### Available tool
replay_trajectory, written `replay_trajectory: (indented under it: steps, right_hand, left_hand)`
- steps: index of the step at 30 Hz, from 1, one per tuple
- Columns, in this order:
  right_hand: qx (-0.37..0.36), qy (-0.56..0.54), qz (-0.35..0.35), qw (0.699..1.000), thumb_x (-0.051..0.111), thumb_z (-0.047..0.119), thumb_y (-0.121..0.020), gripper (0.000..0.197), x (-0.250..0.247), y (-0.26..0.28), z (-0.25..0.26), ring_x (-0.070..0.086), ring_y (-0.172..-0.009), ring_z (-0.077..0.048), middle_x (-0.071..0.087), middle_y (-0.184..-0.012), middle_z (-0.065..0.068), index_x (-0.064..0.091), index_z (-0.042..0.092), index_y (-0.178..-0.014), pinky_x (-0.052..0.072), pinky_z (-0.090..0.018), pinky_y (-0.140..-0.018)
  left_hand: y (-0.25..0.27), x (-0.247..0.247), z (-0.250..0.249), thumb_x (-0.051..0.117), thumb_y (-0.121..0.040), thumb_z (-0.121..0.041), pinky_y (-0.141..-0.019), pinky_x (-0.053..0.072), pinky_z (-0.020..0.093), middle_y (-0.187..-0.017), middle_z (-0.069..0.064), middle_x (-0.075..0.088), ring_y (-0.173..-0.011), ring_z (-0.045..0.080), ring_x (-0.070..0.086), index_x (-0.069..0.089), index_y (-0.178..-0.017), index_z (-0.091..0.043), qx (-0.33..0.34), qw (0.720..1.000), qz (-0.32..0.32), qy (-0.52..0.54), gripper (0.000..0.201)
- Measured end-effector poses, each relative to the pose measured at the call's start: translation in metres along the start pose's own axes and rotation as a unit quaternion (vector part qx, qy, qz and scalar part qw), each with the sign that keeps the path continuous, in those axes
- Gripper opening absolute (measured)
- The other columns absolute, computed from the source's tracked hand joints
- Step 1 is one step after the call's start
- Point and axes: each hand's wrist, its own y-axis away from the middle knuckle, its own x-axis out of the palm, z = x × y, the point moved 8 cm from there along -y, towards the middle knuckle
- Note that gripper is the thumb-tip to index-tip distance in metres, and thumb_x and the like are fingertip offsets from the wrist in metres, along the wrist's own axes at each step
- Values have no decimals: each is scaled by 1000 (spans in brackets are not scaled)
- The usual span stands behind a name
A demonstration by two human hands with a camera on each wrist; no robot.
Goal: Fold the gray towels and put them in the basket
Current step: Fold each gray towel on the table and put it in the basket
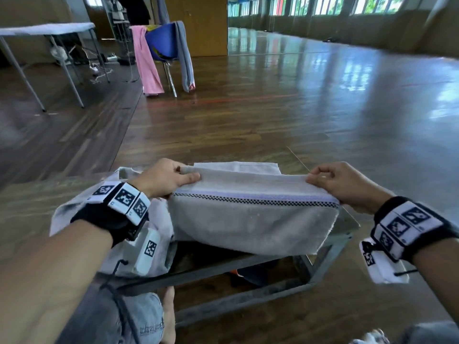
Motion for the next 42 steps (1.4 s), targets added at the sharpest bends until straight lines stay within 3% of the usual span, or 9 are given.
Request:
replay_trajectory:
  steps: [3,7,13,19,25,30,35,39,42]
  right_hand:
    - [-23,29,-84,996,75,30,-90,24,7,-46,-7,60,-63,-17,70,-68,-5,75,12,-73,50,-34,-63]
    - [22,40,-71,996,75,39,-89,38,24,-115,-30,56,-61,-17,63,-65,-7,75,5,-73,46,-30,-61]
    - [-13,75,-115,990,72,15,-92,14,33,-197,-41,56,-73,-20,62,-70,-5,73,4,-83,47,-29,-69]
    - [-25,256,-30,966,74,19,-87,10,70,-226,-48,64,-83,-20,70,-81,-2,71,18,-77,41,-22,-72]
    - [-35,187,-46,981,75,6,-86,16,86,-217,-51,61,-49,-10,67,-77,-4,66,14,-76,44,-14,-38]
    - [-78,158,-119,977,77,14,-84,16,67,-183,-12,60,-67,-11,66,-75,3,65,20,-75,39,-17,-50]
    - [-137,34,-146,979,78,10,-80,17,56,-108,26,49,-56,-1,61,-63,10,70,24,-76,41,-17,-57]
    - [-169,7,-115,979,78,7,-79,20,67,-42,45,54,-58,-2,66,-67,10,71,25,-77,44,-18,-58]
    - [-170,7,-83,982,80,7,-80,21,80,-11,45,61,-68,-17,71,-79,1,73,26,-75,50,-32,-65]
  left_hand:
    - [-45,-4,11,75,-86,-35,-78,51,42,-97,26,73,-80,31,65,74,-94,-2,16,998,-60,-17,34]
    - [-111,-9,29,74,-88,-32,-68,40,31,-83,22,70,-74,33,64,70,-89,4,10,992,-117,-54,36]
    - [-193,-2,39,69,-93,-24,-52,27,29,-57,6,41,-51,21,38,44,-61,-11,-9,979,-164,-118,42]
    - [-227,32,64,64,-94,-19,-47,19,29,-50,3,31,-46,19,27,31,-52,-14,-38,966,-84,-243,55]
    - [-218,32,64,73,-90,-24,-47,22,28,-51,9,35,-47,23,28,40,-51,-10,9,966,-83,-246,53]
    - [-181,20,32,76,-83,-28,-45,26,26,-43,-4,46,-40,7,36,63,-51,-12,72,974,-125,-177,39]
    - [-114,27,0,75,-78,-35,-45,34,16,-49,-14,62,-45,-1,51,75,-63,-21,94,979,-48,-177,20]
    - [-66,49,16,76,-73,-41,-52,49,22,-67,-6,73,-60,9,67,78,-71,-21,-32,946,153,-283,21]
    - [-49,47,14,73,-77,-44,-61,48,31,-72,1,72,-70,22,68,73,-70,-14,-42,953,70,-292,31]
